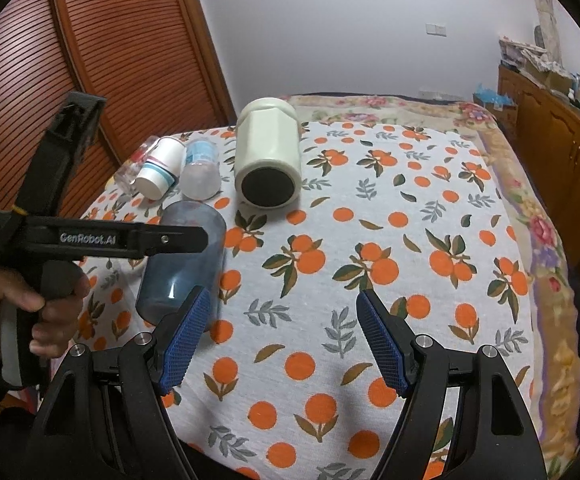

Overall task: Flip cup upright
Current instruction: 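Grasp the blue cup with the left gripper while the right gripper releases it, then rotate the blue cup upright with the left gripper and lower it onto the bed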

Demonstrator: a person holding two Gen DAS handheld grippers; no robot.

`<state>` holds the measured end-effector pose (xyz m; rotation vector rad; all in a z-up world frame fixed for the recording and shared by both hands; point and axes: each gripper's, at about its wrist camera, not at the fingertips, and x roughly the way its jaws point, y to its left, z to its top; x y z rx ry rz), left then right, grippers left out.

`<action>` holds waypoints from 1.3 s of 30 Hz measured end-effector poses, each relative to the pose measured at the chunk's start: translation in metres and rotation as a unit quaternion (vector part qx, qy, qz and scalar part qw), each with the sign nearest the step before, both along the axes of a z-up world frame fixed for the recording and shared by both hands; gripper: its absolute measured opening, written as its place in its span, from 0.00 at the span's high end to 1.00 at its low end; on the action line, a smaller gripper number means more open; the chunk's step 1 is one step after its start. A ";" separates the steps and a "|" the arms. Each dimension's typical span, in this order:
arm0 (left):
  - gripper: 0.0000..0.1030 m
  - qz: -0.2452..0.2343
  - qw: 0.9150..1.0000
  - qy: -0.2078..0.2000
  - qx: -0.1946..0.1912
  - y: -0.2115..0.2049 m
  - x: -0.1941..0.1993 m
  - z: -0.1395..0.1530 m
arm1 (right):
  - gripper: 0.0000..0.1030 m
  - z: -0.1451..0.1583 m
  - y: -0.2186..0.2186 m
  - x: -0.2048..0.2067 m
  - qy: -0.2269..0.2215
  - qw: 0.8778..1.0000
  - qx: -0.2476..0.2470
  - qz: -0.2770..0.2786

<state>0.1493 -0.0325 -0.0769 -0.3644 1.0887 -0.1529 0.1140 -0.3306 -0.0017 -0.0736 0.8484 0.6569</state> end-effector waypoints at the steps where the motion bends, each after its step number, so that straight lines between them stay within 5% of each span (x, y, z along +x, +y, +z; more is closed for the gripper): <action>1: 0.10 -0.001 1.000 0.005 -0.005 0.000 0.002 -0.002 | 0.25 0.000 0.000 0.000 0.000 1.000 0.000 0.000; 12: 0.12 -0.002 0.998 0.046 -0.045 0.001 0.008 -0.013 | 0.25 0.000 -0.003 0.000 0.000 1.000 0.002 -0.003; 16: 0.22 -0.012 0.997 0.048 -0.056 0.000 0.008 -0.012 | 0.25 -0.001 -0.003 0.001 0.005 1.000 0.005 -0.004; 26: 0.28 -0.030 0.999 -0.025 0.020 0.001 -0.001 0.015 | 0.25 -0.003 -0.002 0.001 0.008 1.000 0.005 -0.003; 33: 0.31 -0.042 0.990 -0.090 0.101 0.002 -0.011 0.037 | 0.25 -0.009 0.003 0.000 0.015 1.000 0.005 -0.001; 39: 0.33 -0.051 0.984 -0.110 0.128 -0.005 -0.016 0.038 | 0.25 -0.010 0.007 -0.002 0.016 1.000 0.003 0.003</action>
